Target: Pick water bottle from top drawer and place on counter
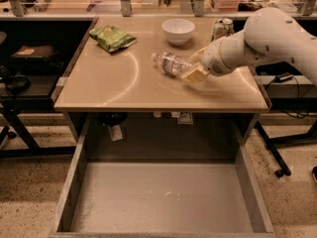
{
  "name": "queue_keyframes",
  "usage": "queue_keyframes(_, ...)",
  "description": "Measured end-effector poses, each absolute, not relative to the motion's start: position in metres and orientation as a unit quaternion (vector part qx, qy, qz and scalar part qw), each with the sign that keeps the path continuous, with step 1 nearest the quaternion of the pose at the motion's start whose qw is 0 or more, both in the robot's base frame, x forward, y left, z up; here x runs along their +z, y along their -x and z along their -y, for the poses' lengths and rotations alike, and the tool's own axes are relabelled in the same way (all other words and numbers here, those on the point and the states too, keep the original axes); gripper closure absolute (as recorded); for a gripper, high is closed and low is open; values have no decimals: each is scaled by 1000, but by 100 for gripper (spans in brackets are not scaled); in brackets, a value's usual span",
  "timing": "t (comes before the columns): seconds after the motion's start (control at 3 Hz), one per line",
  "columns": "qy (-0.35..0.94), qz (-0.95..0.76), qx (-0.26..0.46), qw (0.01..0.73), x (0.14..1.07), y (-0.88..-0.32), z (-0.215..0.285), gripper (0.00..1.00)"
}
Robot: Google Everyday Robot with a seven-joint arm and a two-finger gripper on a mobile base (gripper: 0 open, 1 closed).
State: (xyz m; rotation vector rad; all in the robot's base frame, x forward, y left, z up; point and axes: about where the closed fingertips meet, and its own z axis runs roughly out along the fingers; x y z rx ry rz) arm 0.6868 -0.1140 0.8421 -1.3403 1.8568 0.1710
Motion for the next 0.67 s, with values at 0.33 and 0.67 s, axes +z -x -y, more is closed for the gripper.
queue_keyframes(0.33, 532, -737, 68, 410, 842, -687, 114, 13)
queue_keyframes(0.67, 532, -737, 68, 410, 842, -687, 114, 0)
